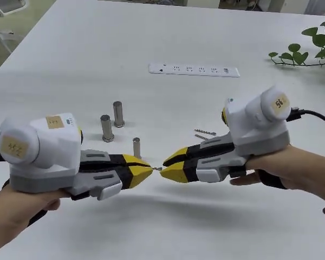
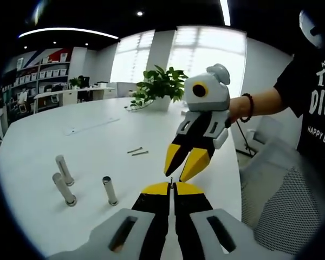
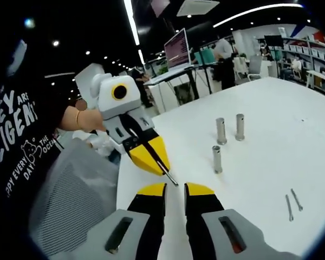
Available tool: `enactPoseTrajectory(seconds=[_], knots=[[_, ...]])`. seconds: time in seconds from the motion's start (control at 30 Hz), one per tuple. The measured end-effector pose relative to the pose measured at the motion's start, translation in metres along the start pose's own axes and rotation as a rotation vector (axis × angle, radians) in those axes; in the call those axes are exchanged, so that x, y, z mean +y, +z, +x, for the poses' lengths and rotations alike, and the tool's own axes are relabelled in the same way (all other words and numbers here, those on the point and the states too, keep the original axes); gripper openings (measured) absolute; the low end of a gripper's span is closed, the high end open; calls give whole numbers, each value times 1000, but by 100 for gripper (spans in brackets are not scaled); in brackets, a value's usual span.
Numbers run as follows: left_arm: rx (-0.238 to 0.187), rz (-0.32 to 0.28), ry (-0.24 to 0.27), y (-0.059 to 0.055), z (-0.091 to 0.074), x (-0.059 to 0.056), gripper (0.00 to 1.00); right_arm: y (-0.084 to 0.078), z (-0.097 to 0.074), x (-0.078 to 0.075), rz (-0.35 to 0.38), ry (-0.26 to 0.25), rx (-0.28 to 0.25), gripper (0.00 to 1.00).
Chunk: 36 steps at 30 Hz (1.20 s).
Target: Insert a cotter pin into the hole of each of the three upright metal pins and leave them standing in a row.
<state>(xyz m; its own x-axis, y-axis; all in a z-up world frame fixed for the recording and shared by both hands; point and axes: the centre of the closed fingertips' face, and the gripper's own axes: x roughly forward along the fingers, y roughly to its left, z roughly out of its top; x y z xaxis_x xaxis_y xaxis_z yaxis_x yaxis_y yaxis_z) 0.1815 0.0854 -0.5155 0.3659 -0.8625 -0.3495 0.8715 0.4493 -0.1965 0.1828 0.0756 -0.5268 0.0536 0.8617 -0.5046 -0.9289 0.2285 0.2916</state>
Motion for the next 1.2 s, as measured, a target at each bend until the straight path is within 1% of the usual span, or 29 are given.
enactPoseTrajectory(seconds=[0.13,0.43,0.6,0.7,0.77,0.8,0.83,0.87,1.07,1.2], knots=[[-8,1,-21,2,1,-4,0,-1,1,2,2,11,2,7],[-18,1,-53,4,1,-12,0,-4,3,9,-17,31,17,3],[-18,0,-64,4,2,-14,0,-4,3,13,-30,48,22,1],[-16,-1,-70,4,2,-15,0,-5,3,12,-36,52,29,0],[-16,-5,-72,4,2,-15,0,-5,2,12,-44,54,31,0],[-13,-31,-74,3,2,-15,0,-5,3,12,-47,54,31,0],[-9,-75,-79,1,2,-16,0,-6,2,12,-51,56,35,0],[-14,-62,-77,2,3,-13,0,-6,2,14,-56,58,38,0],[-11,-68,-75,0,3,-14,0,-7,2,18,-113,55,52,0],[-9,-63,-68,0,4,-13,0,-8,2,17,-146,52,64,0]])
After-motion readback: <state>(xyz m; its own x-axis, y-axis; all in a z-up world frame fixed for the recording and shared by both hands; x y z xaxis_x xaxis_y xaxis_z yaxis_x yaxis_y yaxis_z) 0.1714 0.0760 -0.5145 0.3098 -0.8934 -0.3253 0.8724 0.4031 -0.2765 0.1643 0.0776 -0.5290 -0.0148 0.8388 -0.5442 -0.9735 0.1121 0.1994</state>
